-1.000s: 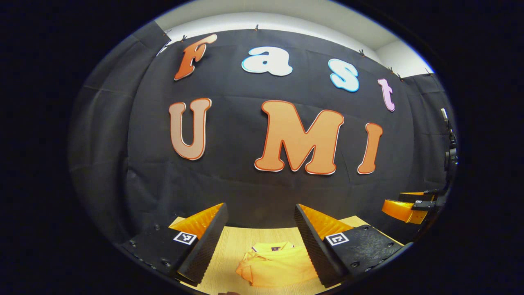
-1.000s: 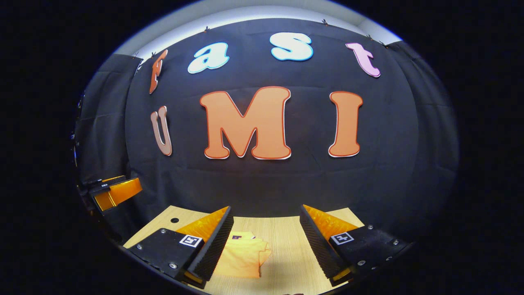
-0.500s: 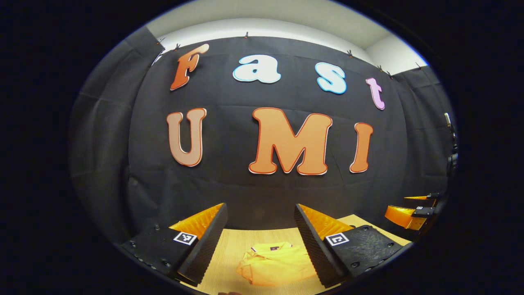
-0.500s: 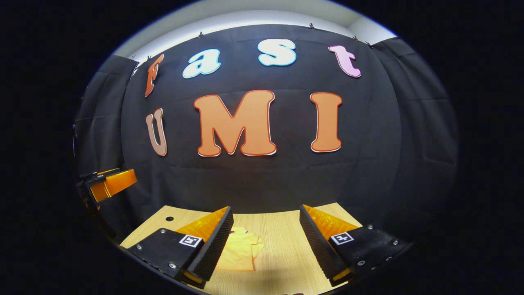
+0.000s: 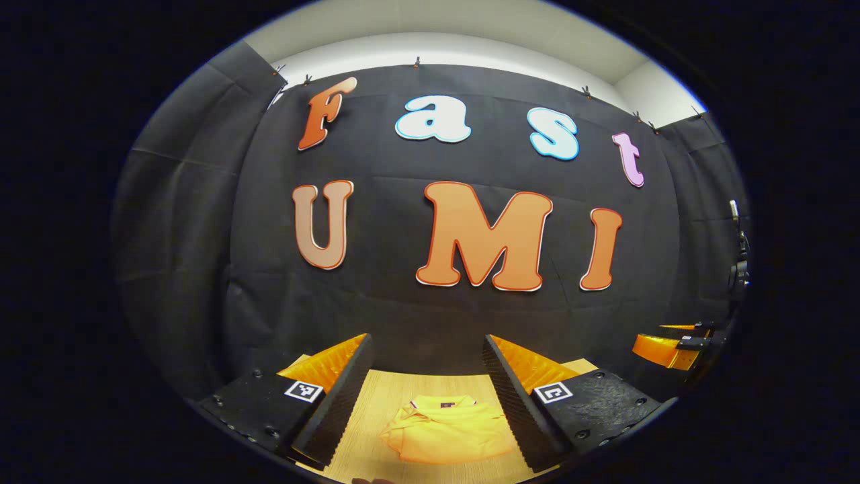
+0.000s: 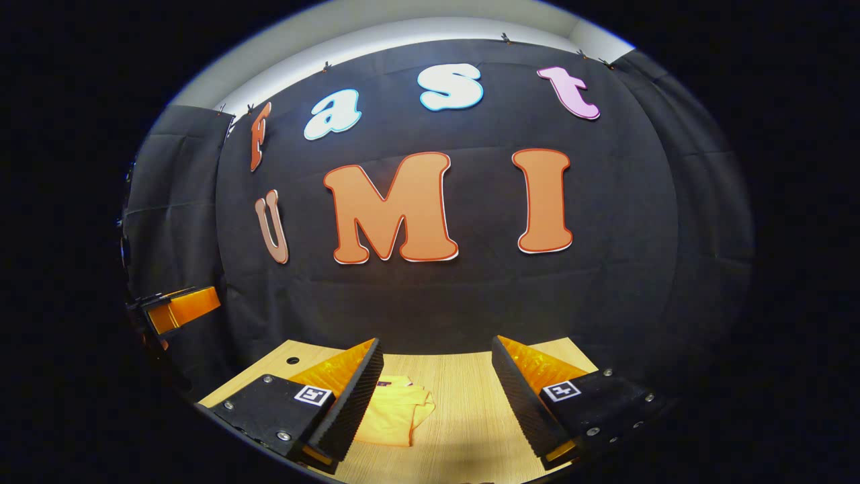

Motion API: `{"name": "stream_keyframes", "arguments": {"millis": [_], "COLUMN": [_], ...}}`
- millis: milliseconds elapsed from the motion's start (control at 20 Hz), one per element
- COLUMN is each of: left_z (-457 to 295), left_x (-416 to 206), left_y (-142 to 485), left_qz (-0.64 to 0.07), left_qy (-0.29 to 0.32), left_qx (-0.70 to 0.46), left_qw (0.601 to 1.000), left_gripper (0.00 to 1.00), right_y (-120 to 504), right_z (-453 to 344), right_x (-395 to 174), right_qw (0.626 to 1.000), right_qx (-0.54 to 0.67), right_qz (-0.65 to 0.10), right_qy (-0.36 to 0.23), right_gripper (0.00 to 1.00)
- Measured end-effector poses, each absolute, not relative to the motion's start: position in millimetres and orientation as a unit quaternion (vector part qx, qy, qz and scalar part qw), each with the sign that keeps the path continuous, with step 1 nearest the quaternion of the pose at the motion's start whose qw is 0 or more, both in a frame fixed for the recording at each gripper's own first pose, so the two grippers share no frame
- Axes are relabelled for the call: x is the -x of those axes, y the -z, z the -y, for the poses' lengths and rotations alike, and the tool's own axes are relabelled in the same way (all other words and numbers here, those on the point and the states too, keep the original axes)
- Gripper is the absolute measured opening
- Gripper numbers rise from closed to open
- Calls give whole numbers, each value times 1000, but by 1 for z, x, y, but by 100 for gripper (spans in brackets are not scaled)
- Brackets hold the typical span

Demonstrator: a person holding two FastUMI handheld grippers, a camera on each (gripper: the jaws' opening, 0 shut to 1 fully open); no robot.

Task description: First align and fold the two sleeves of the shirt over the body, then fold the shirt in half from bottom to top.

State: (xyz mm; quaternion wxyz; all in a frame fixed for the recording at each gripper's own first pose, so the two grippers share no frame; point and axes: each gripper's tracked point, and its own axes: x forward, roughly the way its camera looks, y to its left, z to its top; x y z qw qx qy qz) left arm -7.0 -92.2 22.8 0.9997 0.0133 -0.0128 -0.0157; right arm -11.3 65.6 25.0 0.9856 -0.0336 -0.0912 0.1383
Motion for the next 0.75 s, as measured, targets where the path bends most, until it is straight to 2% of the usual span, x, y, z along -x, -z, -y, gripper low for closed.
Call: {"name": "stream_keyframes", "arguments": {"millis": [200,350,650,750], "left_z": [78,83,78,74], "left_x": [17,22,46,55], "left_y": [-27,-29,-16,-24], "left_qz": [10,13,6,27], "left_qy": [2,15,28,26], "left_qx": [-25,-27,-25,-45], "left_qw": [1000,999,999,998], "left_gripper": [98,98,98,98], "right_y": [-26,-33,-16,-11], "right_z": [-61,-62,-69,-73], "right_x": [26,42,73,86], "right_qw": [984,982,983,983], "right_qx": [49,42,46,38], "right_qz": [112,131,131,125], "right_qy": [-132,-128,-122,-128], "right_gripper": [98,98,98,98]}}
